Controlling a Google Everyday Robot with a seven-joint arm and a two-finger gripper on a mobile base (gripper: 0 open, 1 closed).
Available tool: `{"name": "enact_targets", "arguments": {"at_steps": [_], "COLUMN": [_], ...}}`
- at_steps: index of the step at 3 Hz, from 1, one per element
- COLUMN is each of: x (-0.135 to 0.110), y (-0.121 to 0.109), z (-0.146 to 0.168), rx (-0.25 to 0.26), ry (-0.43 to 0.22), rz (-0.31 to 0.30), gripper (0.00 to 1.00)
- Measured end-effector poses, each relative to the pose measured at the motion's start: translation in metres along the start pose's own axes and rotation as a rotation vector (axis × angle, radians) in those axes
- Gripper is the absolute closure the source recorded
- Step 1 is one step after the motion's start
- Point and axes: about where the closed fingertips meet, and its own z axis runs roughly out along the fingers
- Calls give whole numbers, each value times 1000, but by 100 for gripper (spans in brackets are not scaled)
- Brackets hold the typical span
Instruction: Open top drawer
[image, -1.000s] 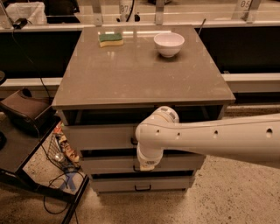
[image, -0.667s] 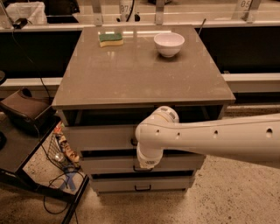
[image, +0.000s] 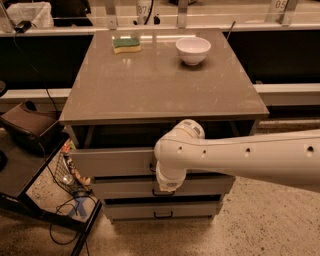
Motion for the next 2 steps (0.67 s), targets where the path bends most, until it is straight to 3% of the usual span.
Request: {"name": "enact_targets", "arguments": {"at_steps": [2], "x": [-1], "y": [-1], "z": [-7], "rx": [0], "ry": [0], "rz": [0], "gripper": [100]}}
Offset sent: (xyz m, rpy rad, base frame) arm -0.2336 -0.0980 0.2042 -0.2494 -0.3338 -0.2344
